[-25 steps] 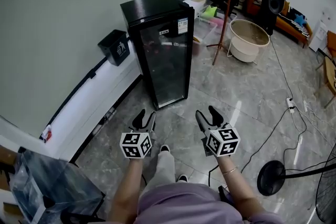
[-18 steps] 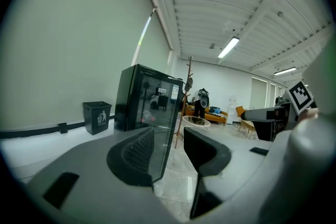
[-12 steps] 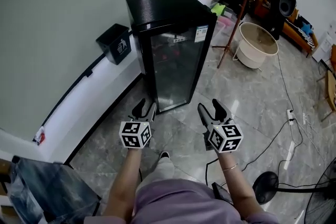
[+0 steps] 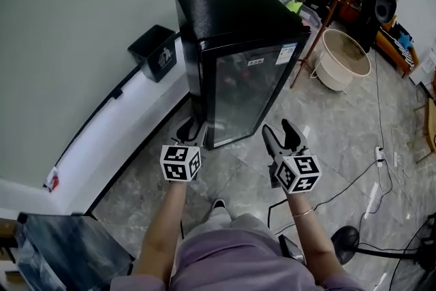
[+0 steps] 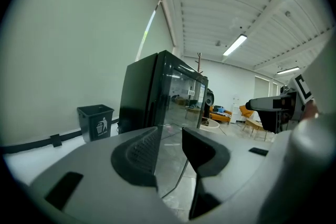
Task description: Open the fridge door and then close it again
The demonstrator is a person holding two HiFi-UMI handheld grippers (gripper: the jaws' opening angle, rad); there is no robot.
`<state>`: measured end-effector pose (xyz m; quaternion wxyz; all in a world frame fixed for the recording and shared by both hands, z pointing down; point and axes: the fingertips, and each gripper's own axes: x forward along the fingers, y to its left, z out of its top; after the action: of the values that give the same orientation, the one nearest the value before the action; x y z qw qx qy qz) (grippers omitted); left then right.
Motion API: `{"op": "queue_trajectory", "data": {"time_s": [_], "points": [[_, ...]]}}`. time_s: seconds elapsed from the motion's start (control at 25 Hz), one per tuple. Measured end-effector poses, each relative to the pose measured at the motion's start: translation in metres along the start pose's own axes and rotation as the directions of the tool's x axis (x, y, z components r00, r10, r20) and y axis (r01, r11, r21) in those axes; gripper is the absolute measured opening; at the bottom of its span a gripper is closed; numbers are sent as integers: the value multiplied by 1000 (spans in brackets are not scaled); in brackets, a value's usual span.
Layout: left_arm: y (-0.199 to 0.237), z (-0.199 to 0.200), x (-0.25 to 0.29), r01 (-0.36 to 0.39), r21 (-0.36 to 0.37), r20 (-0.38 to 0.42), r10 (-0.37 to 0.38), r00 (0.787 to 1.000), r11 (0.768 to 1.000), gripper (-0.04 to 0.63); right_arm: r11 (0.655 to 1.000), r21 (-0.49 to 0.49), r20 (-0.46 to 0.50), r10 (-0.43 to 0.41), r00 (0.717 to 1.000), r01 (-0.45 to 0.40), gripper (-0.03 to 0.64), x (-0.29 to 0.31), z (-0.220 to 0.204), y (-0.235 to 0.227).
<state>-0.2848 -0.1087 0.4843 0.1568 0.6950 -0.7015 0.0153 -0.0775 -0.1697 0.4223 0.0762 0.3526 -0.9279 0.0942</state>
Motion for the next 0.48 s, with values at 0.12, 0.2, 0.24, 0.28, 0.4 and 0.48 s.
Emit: {"op": "queue_trajectory", "data": {"time_s": [0.12, 0.2, 0.24, 0.28, 0.4, 0.48], "points": [[12, 2, 12, -5, -2, -5, 5, 1000, 1000, 144, 1000, -5, -16, 19, 1000, -19, 253, 18, -2, 5], [18, 3, 21, -3, -2, -6, 2, 1000, 1000, 144, 1000, -6, -25, 30, 999, -30, 253, 29, -4, 7], [20, 3, 26, 0, -2, -6, 0, 1000, 1000, 144, 999, -7, -29, 36, 999, -36, 253, 35, -6, 7], [22, 4, 30, 2, -2, -6, -2, 1000, 1000, 144, 999, -7, -34, 43, 999, -43, 253, 42, -7, 8], [30, 5, 43, 0, -4, -6, 0, 1000, 1000, 146, 998, -6, -45, 69, 997, -69, 253, 62, -11, 11], [34, 4, 52, -4, -8, -9, 4, 1000, 1000, 146, 996, -5, -54, 86, 995, -87, 253, 75, -12, 13]]}}
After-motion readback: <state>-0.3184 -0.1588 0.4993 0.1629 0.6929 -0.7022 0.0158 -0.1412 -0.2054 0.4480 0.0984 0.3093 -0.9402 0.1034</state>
